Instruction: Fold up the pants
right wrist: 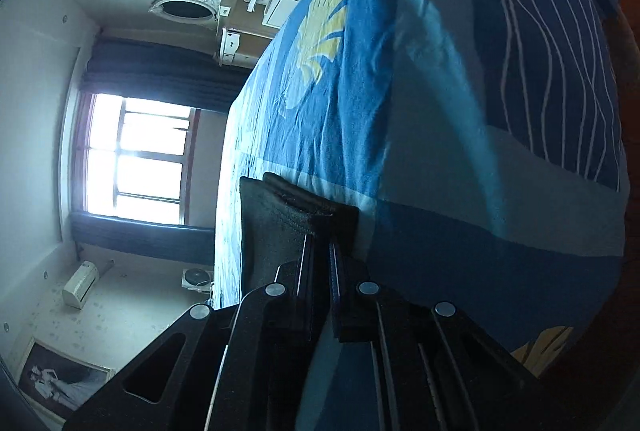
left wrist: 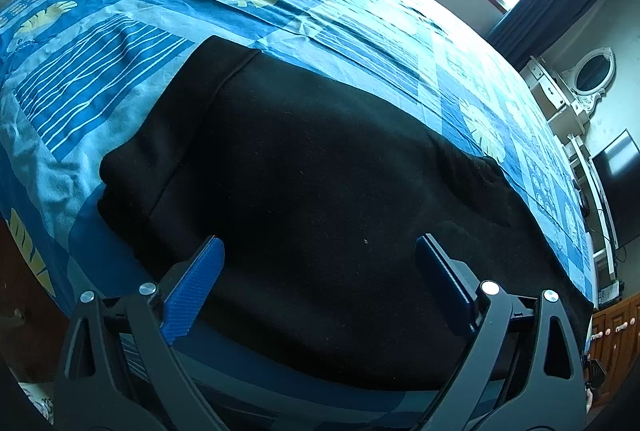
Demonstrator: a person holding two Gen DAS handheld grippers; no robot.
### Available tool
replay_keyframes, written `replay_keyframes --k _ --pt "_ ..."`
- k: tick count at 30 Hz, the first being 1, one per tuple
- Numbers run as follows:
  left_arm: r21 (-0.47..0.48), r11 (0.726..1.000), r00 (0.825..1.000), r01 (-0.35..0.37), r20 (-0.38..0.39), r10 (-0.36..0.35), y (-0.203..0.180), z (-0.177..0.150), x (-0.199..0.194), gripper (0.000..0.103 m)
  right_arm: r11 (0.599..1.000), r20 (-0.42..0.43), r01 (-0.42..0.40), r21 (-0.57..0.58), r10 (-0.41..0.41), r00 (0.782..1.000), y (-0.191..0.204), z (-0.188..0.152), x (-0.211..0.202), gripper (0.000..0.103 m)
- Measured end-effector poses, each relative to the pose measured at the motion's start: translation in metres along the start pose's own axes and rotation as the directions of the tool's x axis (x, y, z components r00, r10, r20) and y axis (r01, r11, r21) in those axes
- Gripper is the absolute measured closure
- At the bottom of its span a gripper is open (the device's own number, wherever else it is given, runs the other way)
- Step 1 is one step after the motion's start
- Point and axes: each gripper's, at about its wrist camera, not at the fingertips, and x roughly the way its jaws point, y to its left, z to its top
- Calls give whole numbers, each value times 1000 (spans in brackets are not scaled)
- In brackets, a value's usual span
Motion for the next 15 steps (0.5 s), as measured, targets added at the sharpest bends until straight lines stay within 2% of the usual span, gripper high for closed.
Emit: replay_keyframes --k 3,7,10,15 --pt "-1 1000 1000 3 -1 -3 1 0 0 7 999 -1 11 -32 -11 1000 6 1 0 97" --pt "-1 1000 1000 2 0 -2 1 0 1 7 999 -24 -49 13 49 999 9 1 -3 91" --pt "0 1000 1000 4 2 -4 1 0 1 7 995 -35 -95 35 96 995 9 -10 -11 73" --pt "6 1000 1000 6 3 -6 1 -1 1 7 988 -134 -141 60 148 980 20 -48 8 69"
